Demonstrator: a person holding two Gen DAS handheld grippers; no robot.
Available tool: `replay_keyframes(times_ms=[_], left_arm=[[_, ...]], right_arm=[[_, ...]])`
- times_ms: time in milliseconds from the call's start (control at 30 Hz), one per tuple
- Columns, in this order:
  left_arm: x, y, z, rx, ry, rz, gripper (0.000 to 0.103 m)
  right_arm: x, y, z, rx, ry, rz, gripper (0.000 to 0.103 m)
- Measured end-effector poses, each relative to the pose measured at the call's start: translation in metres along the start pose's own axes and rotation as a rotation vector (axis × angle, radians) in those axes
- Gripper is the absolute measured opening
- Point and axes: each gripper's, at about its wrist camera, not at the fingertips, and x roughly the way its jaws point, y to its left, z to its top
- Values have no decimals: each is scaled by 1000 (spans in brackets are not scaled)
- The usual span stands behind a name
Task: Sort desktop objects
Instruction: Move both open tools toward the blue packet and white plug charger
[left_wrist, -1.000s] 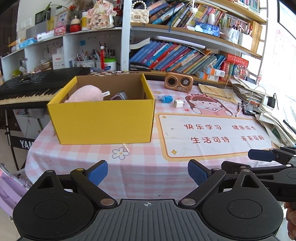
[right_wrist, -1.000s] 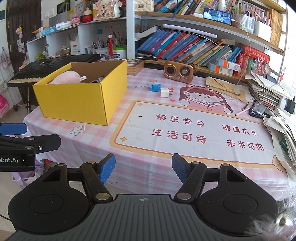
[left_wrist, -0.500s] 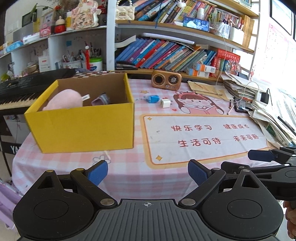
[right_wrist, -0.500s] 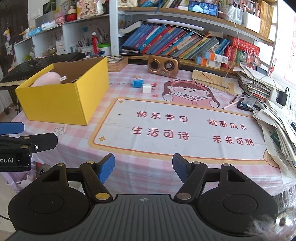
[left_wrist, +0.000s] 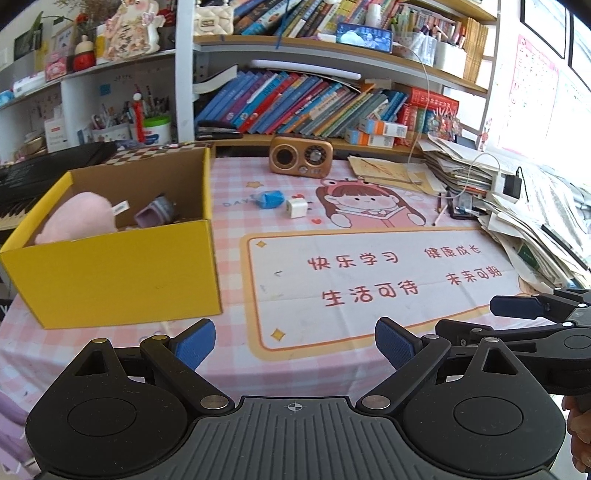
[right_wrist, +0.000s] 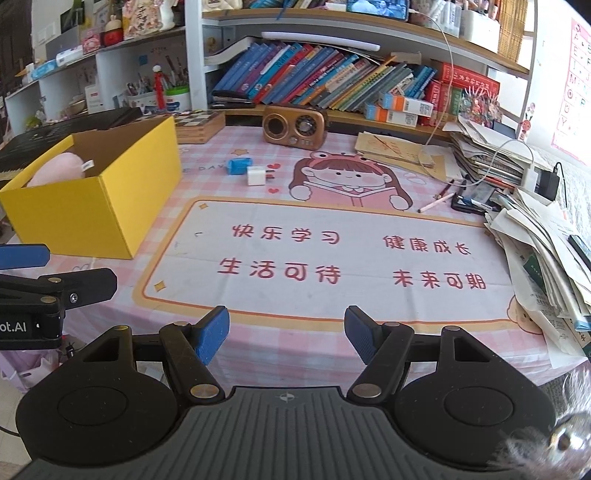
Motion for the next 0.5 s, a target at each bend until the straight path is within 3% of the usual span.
replay_keyframes(times_ms=[500], left_arm=[[33, -26, 24, 26, -14, -34, 95]], right_arm=[[19, -41, 12, 37, 9, -29, 67]])
